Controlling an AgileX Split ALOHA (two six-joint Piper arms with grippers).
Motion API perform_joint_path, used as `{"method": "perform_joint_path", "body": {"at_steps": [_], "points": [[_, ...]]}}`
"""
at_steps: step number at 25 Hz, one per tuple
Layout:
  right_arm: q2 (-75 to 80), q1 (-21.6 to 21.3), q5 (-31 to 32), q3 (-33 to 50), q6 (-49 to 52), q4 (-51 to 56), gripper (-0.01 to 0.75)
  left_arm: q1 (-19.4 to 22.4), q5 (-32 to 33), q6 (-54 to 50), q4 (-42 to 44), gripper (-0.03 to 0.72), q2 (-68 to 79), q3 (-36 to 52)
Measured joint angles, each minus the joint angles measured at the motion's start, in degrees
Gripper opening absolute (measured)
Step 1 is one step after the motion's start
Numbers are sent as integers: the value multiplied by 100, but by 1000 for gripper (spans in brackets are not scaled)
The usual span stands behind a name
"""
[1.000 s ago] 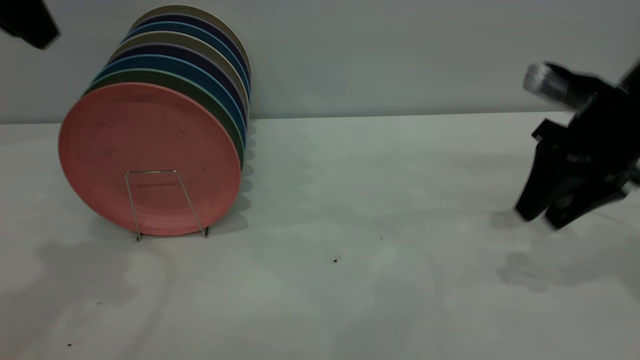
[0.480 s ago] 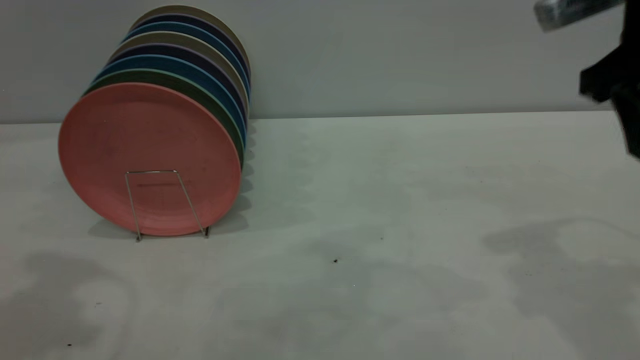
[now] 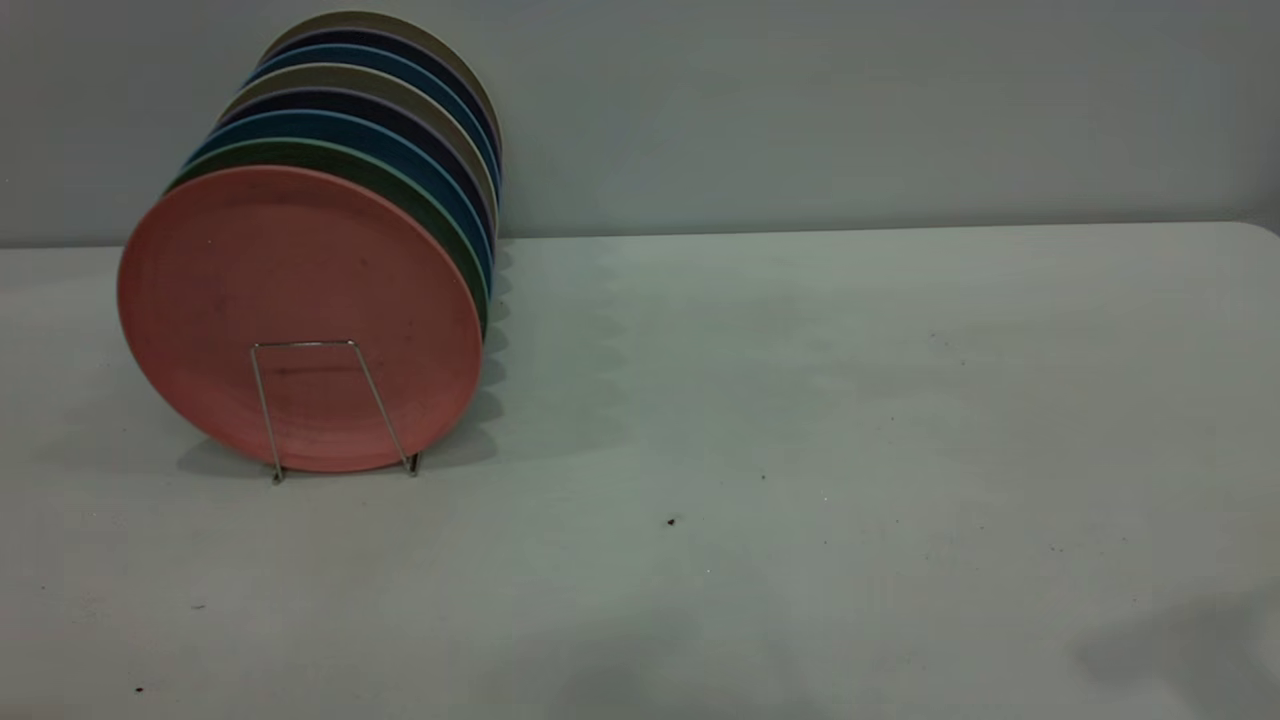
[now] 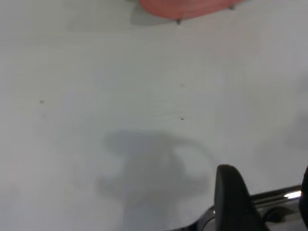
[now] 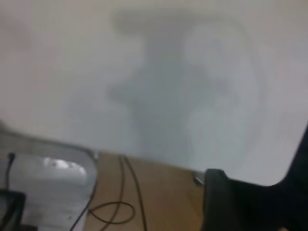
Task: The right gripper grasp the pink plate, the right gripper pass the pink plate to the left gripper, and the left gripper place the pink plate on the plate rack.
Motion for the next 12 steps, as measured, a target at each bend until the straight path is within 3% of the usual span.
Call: {"method": "perform_joint_path", "body": {"at_steps": [12], "points": [[-3399,0,115,1818,-962,1187,441,0,843,-131,-39,374,-2891,1037]]}}
